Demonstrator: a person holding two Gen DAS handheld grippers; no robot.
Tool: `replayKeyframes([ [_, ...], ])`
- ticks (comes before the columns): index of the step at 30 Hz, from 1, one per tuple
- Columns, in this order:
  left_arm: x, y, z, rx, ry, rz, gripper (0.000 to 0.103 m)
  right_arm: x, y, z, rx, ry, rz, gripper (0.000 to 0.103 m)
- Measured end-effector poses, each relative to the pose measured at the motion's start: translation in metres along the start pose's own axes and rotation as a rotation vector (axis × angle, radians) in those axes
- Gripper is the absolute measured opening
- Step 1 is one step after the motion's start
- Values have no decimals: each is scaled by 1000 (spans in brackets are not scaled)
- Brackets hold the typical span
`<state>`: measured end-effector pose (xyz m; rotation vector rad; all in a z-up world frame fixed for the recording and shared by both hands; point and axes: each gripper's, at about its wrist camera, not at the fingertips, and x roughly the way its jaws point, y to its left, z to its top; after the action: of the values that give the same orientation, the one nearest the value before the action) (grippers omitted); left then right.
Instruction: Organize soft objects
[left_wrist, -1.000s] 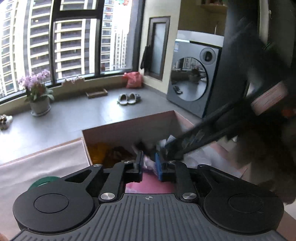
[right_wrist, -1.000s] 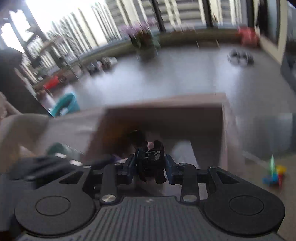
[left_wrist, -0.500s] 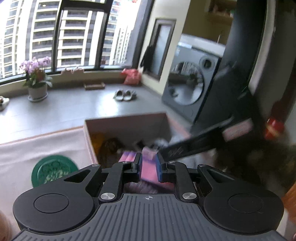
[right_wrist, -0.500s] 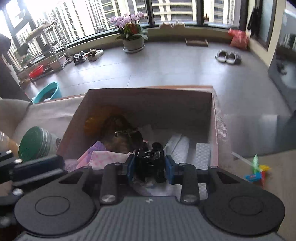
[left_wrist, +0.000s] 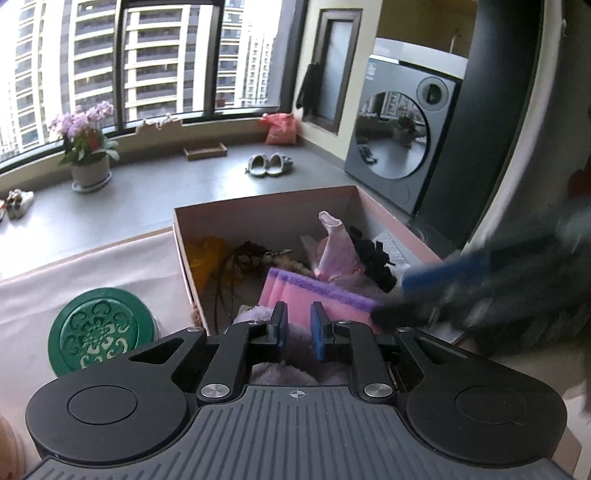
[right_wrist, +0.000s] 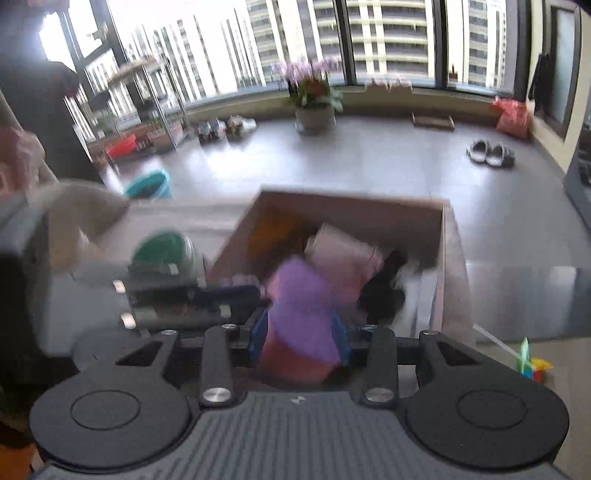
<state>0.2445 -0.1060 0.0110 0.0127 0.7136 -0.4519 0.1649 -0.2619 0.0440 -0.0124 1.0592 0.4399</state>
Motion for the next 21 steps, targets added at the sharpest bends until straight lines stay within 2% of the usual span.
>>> replayKeyframes([
  [4, -14, 3, -6, -36, -27, -6, 13, 14, -1, -9, 12, 27, -21, 38],
  [9, -36, 3, -12, -11, -29, 17, 13, 11, 5, -12, 26, 10, -68, 38],
  [12, -55, 1, -19, 5, -62, 7, 13, -4, 13, -15, -2, -43, -131, 39],
  [14, -71, 3, -23, 11, -99, -6, 13, -15, 22, -18, -20, -83, -169, 47],
  [18, -107, 8, -42, 5, -182, 2, 13, -37, 43, -30, -48, -160, -224, 49],
  [21, -128, 17, -67, -4, -188, 21, 13, -47, 69, -47, -78, -222, -235, 57],
])
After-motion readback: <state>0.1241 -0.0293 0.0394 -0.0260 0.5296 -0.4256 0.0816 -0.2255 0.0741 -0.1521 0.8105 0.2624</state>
